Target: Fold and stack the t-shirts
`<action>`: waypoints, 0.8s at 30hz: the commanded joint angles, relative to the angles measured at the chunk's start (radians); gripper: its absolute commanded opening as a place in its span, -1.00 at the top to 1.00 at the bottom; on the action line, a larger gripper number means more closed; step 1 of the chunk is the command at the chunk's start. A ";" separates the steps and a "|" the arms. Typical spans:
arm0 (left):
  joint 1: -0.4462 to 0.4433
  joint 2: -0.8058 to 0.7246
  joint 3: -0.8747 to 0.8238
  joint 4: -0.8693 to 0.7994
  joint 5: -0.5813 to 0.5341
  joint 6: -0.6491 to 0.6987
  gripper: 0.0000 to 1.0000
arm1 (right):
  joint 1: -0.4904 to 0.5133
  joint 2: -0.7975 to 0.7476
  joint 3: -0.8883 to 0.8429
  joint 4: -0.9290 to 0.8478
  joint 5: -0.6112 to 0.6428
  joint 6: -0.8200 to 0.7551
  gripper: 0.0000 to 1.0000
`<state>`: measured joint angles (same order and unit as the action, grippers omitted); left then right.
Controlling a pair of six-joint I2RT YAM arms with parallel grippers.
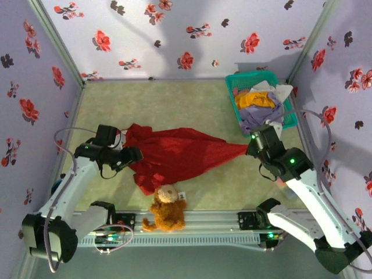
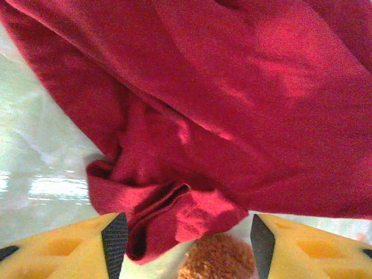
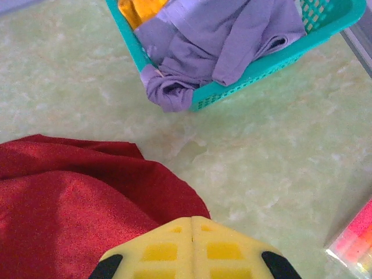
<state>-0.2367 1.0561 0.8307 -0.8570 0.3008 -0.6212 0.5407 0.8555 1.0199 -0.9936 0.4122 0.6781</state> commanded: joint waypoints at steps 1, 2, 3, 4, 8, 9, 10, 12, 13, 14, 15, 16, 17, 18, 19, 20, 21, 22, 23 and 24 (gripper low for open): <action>-0.002 0.096 0.056 -0.050 -0.060 0.066 -0.21 | -0.010 0.004 -0.027 0.010 -0.001 0.023 1.00; -0.003 0.127 0.052 -0.039 -0.054 0.070 -0.18 | -0.013 0.003 -0.031 0.017 -0.004 0.019 1.00; -0.002 0.148 0.046 -0.023 -0.040 0.073 -0.15 | -0.018 0.003 -0.032 0.021 -0.007 0.016 1.00; -0.002 0.168 0.035 -0.002 -0.022 0.074 -0.11 | -0.022 0.005 -0.032 0.022 -0.013 0.014 1.00; -0.007 0.201 -0.016 0.048 0.013 0.071 0.16 | -0.037 0.014 -0.032 0.035 -0.035 0.008 1.00; -0.008 0.207 -0.027 0.048 0.009 0.075 0.18 | -0.039 0.017 -0.032 0.036 -0.039 0.008 1.00; -0.008 0.211 -0.038 0.043 -0.004 0.075 0.17 | -0.042 0.022 -0.032 0.038 -0.044 0.006 1.00; -0.007 0.217 -0.068 0.039 -0.018 0.065 0.17 | -0.047 0.031 -0.028 0.043 -0.055 0.005 1.00; -0.008 0.219 -0.085 0.042 -0.024 0.054 0.18 | -0.048 0.037 -0.025 0.045 -0.058 0.003 1.00; -0.008 0.217 -0.099 0.046 -0.027 0.043 0.20 | -0.048 0.042 -0.022 0.047 -0.061 0.003 1.00; -0.008 0.216 -0.111 0.054 -0.035 0.027 0.22 | -0.050 0.048 -0.018 0.047 -0.062 0.002 1.00; -0.008 0.214 -0.120 0.064 -0.049 0.011 0.24 | -0.050 0.054 -0.014 0.047 -0.063 0.002 1.00; -0.007 0.216 -0.128 0.078 -0.065 0.000 0.27 | -0.050 0.056 -0.013 0.047 -0.065 0.001 1.00; -0.004 0.213 -0.143 0.101 -0.099 -0.022 0.34 | -0.050 0.059 -0.012 0.049 -0.067 0.000 1.00; 0.006 0.204 -0.170 0.139 -0.104 -0.052 0.40 | -0.051 0.061 -0.010 0.050 -0.069 -0.001 1.00; 0.015 0.192 -0.192 0.170 -0.098 -0.075 0.41 | -0.051 0.062 -0.007 0.049 -0.070 -0.002 1.00; 0.017 0.174 -0.212 0.200 -0.099 -0.100 0.41 | -0.053 0.063 -0.003 0.047 -0.069 -0.003 1.00; 0.018 0.156 -0.230 0.225 -0.103 -0.119 0.41 | -0.054 0.063 0.001 0.043 -0.069 -0.004 1.00; 0.020 0.147 -0.242 0.239 -0.105 -0.130 0.40 | -0.054 0.061 0.005 0.040 -0.068 -0.004 1.00; 0.023 0.144 -0.252 0.250 -0.102 -0.136 0.39 | -0.056 0.059 0.004 0.041 -0.068 -0.007 1.00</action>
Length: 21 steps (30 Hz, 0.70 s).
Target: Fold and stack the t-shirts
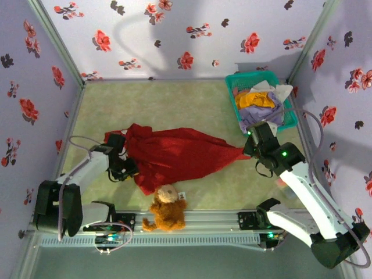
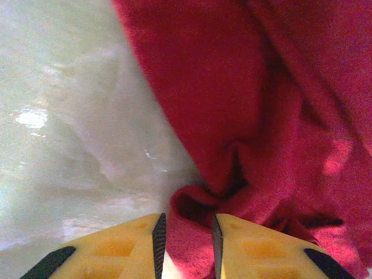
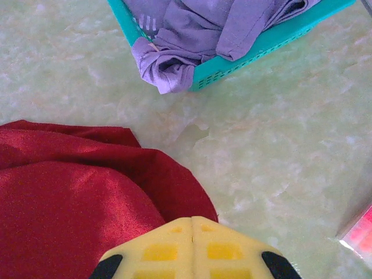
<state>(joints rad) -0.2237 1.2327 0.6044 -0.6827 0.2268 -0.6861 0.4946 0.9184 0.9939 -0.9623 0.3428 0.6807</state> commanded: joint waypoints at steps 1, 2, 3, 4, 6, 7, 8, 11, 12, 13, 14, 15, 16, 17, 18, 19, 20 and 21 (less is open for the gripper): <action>0.017 -0.025 -0.036 0.083 -0.019 -0.072 0.39 | -0.011 -0.004 0.030 0.008 0.001 -0.013 1.00; 0.022 -0.014 -0.042 0.087 -0.009 -0.068 0.39 | -0.014 -0.002 0.031 0.008 -0.001 -0.016 1.00; 0.026 0.000 -0.047 0.092 -0.001 -0.062 0.39 | -0.014 -0.002 0.032 0.007 -0.003 -0.017 1.00; 0.029 0.013 -0.052 0.099 0.003 -0.055 0.39 | -0.016 -0.003 0.031 0.006 -0.002 -0.016 1.00; 0.035 0.016 -0.063 0.129 0.011 -0.053 0.40 | -0.018 -0.005 0.029 0.007 -0.002 -0.015 1.00; 0.035 0.012 -0.066 0.144 0.014 -0.056 0.42 | -0.018 -0.006 0.028 0.008 -0.003 -0.013 1.00; 0.035 0.007 -0.068 0.155 0.018 -0.058 0.47 | -0.018 -0.008 0.026 0.008 -0.003 -0.013 1.00; 0.035 -0.019 -0.065 0.165 0.020 -0.061 0.69 | -0.019 -0.009 0.027 0.008 -0.003 -0.011 1.00; 0.035 -0.028 -0.065 0.163 0.019 -0.060 0.77 | -0.019 -0.009 0.027 0.010 -0.003 -0.012 1.00; 0.037 -0.038 -0.064 0.161 0.020 -0.058 0.88 | -0.019 -0.010 0.029 0.011 -0.003 -0.012 1.00; 0.037 -0.048 -0.059 0.153 0.021 -0.058 0.96 | -0.019 -0.007 0.031 0.011 -0.003 -0.012 1.00; 0.037 -0.059 -0.052 0.142 0.027 -0.058 1.00 | -0.019 -0.009 0.037 0.011 -0.003 -0.013 1.00; 0.037 -0.075 -0.044 0.130 0.032 -0.058 1.00 | -0.019 -0.008 0.043 0.009 -0.003 -0.013 1.00; 0.037 -0.092 -0.036 0.118 0.033 -0.059 1.00 | -0.019 -0.009 0.046 0.008 -0.003 -0.013 1.00; 0.037 -0.113 -0.023 0.100 0.034 -0.059 1.00 | -0.019 -0.009 0.051 0.008 -0.003 -0.015 1.00; 0.037 -0.132 -0.007 0.077 0.034 -0.056 1.00 | -0.018 -0.006 0.055 0.005 -0.004 -0.017 1.00; 0.037 -0.148 0.013 0.054 0.034 -0.053 1.00 | -0.019 -0.006 0.060 0.004 -0.002 -0.018 1.00; 0.037 -0.166 0.041 0.027 0.033 -0.046 1.00 | -0.020 -0.006 0.066 0.004 -0.003 -0.021 1.00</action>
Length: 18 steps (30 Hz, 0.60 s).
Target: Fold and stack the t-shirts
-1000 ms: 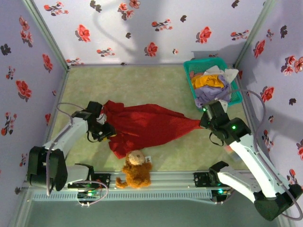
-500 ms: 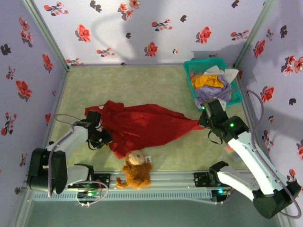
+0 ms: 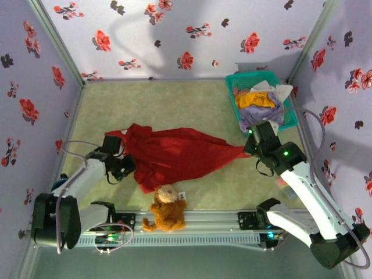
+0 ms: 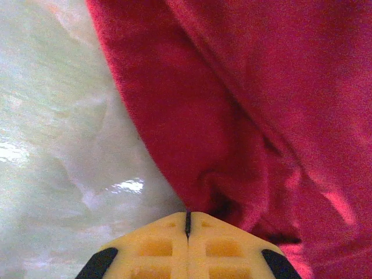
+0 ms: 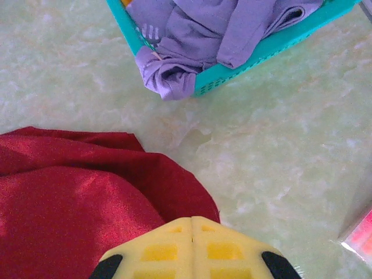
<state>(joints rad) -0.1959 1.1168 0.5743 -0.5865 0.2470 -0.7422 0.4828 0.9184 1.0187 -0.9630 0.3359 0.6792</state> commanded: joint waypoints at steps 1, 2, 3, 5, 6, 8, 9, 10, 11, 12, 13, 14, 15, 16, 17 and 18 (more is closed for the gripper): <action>0.009 -0.069 0.104 -0.098 0.009 0.021 1.00 | -0.007 -0.006 0.051 0.007 0.003 -0.020 1.00; 0.010 -0.084 0.138 -0.120 -0.008 0.030 1.00 | -0.008 -0.005 0.062 0.011 -0.028 -0.020 1.00; 0.009 -0.111 0.178 -0.139 -0.040 0.039 1.00 | -0.009 -0.001 0.077 0.020 -0.045 -0.018 1.00; 0.009 -0.168 0.242 -0.143 -0.113 0.041 1.00 | -0.013 0.017 0.127 0.040 -0.092 -0.006 1.00; 0.010 -0.191 0.275 -0.132 -0.145 0.043 1.00 | -0.013 0.033 0.160 0.050 -0.112 -0.003 1.00; 0.014 -0.196 0.350 -0.117 -0.173 0.054 1.00 | -0.013 0.071 0.229 0.061 -0.128 -0.013 1.00; 0.017 -0.175 0.395 -0.114 -0.176 0.063 1.00 | -0.013 0.093 0.269 0.062 -0.128 -0.022 1.00; 0.023 -0.145 0.456 -0.116 -0.173 0.078 1.00 | -0.013 0.113 0.308 0.064 -0.124 -0.038 1.00; 0.025 -0.113 0.513 -0.119 -0.169 0.099 1.00 | -0.014 0.130 0.341 0.070 -0.120 -0.056 1.00; 0.031 -0.072 0.588 -0.130 -0.170 0.126 1.00 | -0.016 0.151 0.378 0.079 -0.118 -0.075 1.00; 0.045 -0.034 0.666 -0.141 -0.170 0.155 1.00 | -0.021 0.175 0.417 0.090 -0.122 -0.093 1.00; 0.065 0.005 0.736 -0.148 -0.169 0.170 1.00 | -0.029 0.198 0.459 0.097 -0.128 -0.108 1.00; 0.097 0.045 0.819 -0.155 -0.159 0.180 1.00 | -0.037 0.228 0.515 0.097 -0.135 -0.123 1.00; 0.132 0.086 0.902 -0.154 -0.135 0.186 1.00 | -0.046 0.260 0.577 0.095 -0.137 -0.136 1.00; 0.160 0.122 0.975 -0.152 -0.117 0.188 1.00 | -0.054 0.286 0.630 0.093 -0.140 -0.149 1.00; 0.189 0.165 1.064 -0.159 -0.098 0.190 1.00 | -0.059 0.317 0.691 0.093 -0.139 -0.164 1.00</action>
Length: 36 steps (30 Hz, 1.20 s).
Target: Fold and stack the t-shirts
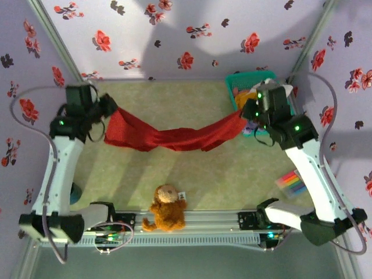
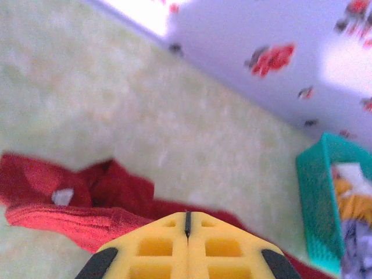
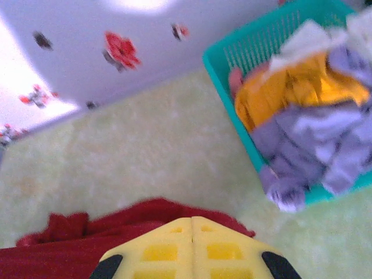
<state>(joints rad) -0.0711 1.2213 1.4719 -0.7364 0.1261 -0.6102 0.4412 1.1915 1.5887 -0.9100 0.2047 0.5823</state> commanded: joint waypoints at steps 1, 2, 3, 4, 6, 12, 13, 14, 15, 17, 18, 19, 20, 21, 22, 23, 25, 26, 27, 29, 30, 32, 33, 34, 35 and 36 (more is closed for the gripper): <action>0.089 0.105 0.249 -0.018 0.043 0.059 1.00 | -0.021 0.072 0.173 0.043 -0.005 -0.083 1.00; 0.108 0.140 0.328 -0.025 0.060 0.058 1.00 | -0.025 0.096 0.224 0.047 -0.003 -0.093 1.00; 0.126 0.178 0.406 -0.032 0.078 0.058 1.00 | -0.030 0.122 0.280 0.051 -0.001 -0.104 1.00; 0.142 0.203 0.471 -0.033 0.091 0.058 1.00 | -0.034 0.149 0.335 0.051 0.002 -0.116 1.00; 0.166 0.240 0.571 -0.027 0.093 0.062 1.00 | -0.036 0.198 0.435 0.049 0.022 -0.141 1.00; 0.237 0.253 0.711 0.094 0.012 0.094 1.00 | -0.036 0.266 0.583 0.141 0.111 -0.223 1.00; 0.241 0.240 0.707 0.142 -0.014 0.099 1.00 | -0.036 0.266 0.581 0.179 0.120 -0.234 1.00; 0.244 0.234 0.712 0.178 -0.028 0.107 1.00 | -0.035 0.266 0.581 0.208 0.123 -0.242 1.00; 0.244 0.230 0.728 0.207 -0.045 0.120 1.00 | -0.033 0.265 0.583 0.238 0.124 -0.250 1.00; 0.245 0.235 0.784 0.224 -0.077 0.162 1.00 | -0.032 0.259 0.589 0.293 0.123 -0.271 1.00; 0.244 0.241 0.827 0.211 -0.098 0.203 1.00 | -0.030 0.256 0.594 0.316 0.151 -0.280 1.00; 0.244 0.246 0.862 0.197 -0.118 0.236 1.00 | -0.027 0.253 0.603 0.337 0.146 -0.291 1.00; 0.246 0.248 0.881 0.192 -0.128 0.264 1.00 | -0.026 0.252 0.614 0.348 0.141 -0.301 1.00; 0.246 0.247 0.899 0.193 -0.132 0.289 1.00 | -0.023 0.251 0.634 0.350 0.138 -0.309 1.00; 0.247 0.246 0.912 0.196 -0.134 0.311 1.00 | -0.019 0.252 0.653 0.354 0.136 -0.320 1.00; 0.248 0.247 0.928 0.195 -0.133 0.322 1.00 | -0.015 0.250 0.667 0.357 0.135 -0.330 1.00; 0.248 0.250 0.959 0.192 -0.137 0.343 1.00 | -0.003 0.246 0.696 0.365 0.101 -0.349 1.00; 0.248 0.247 0.968 0.193 -0.143 0.345 1.00 | 0.004 0.243 0.705 0.372 0.093 -0.361 1.00; 0.248 0.242 0.972 0.198 -0.149 0.346 1.00 | 0.014 0.238 0.714 0.380 0.087 -0.372 1.00; 0.249 0.232 0.973 0.214 -0.151 0.348 1.00 | 0.033 0.227 0.725 0.393 0.085 -0.394 1.00; 0.249 0.226 0.975 0.219 -0.151 0.348 1.00 | 0.040 0.219 0.733 0.393 0.092 -0.398 1.00; 0.249 0.216 0.986 0.220 -0.155 0.359 1.00 | 0.052 0.197 0.734 0.391 0.093 -0.394 1.00; 0.249 0.210 0.993 0.217 -0.164 0.367 1.00 | 0.061 0.183 0.729 0.387 0.091 -0.391 1.00; 0.249 0.199 0.994 0.220 -0.174 0.379 1.00 | 0.068 0.173 0.723 0.385 0.091 -0.385 1.00; 0.249 0.187 0.994 0.221 -0.185 0.392 1.00 | 0.073 0.161 0.715 0.386 0.089 -0.380 1.00; 0.249 0.175 0.987 0.220 -0.208 0.405 1.00 | 0.076 0.147 0.699 0.387 0.085 -0.376 1.00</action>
<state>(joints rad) 0.1688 1.4471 2.4325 -0.5831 -0.0181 -0.2657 0.5064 1.3861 2.2894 -0.5785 0.2939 0.2237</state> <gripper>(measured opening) 0.055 0.056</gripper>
